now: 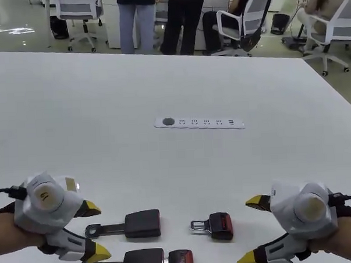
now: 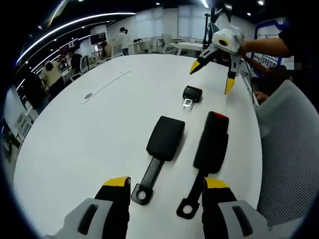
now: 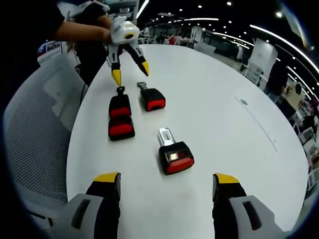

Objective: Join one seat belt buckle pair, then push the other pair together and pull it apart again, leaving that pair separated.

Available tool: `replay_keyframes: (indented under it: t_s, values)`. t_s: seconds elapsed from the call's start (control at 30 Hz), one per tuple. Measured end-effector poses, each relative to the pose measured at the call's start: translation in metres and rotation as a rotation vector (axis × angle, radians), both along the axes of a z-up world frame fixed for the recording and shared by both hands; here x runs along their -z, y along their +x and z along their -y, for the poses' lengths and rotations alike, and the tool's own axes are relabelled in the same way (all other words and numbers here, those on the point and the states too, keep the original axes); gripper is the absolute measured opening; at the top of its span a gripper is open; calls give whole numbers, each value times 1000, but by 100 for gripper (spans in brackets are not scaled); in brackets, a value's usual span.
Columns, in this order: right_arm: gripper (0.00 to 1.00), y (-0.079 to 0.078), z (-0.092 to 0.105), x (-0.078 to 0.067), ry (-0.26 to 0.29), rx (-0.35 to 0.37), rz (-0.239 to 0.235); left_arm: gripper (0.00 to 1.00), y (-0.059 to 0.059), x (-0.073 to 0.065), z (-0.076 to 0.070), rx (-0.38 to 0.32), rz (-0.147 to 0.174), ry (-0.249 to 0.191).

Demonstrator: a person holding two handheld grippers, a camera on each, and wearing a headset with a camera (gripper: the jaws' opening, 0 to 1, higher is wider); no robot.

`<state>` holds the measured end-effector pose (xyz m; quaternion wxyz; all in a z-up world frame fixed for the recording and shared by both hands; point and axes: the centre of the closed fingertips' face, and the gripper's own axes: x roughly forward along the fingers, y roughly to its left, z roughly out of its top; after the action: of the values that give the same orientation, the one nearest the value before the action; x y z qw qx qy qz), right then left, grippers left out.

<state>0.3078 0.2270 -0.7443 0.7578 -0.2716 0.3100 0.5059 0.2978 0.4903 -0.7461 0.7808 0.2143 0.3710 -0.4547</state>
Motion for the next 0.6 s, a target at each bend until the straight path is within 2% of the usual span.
replay_keyframes:
  t_s: [0.1, 0.2, 0.23, 0.3, 0.37, 0.4, 0.47, 0.5, 0.6]
  values:
    - [77, -5, 1, -2, 26, 27, 2, 61, -9, 1, -9, -36, 9, -35]
    - [79, -9, 2, -3, 57, 61, 4, 62, -16, 0, -10, -67, 20, -60]
    - [79, -11, 3, -3, 68, 77, 3, 63, -23, -2, -9, -92, 27, -80]
    - [80, -16, 3, -3, 79, 94, 7, 64, -27, -3, -10, -106, 33, -94]
    - [81, -22, 2, -3, 96, 111, 12, 65, -29, -3, -18, -120, 46, -107]
    - [83, -24, 2, -4, 106, 123, 17, 65, -34, -4, -14, -132, 55, -117]
    - [85, -24, 3, -5, 116, 138, 30, 67, -37, -5, -18, -151, 71, -138]
    - [86, -24, 3, -8, 146, 158, 43, 68, -38, -6, -18, -154, 78, -142]
    - [90, -27, 3, -10, 175, 192, 52, 73, -45, -8, -13, -158, 101, -164]
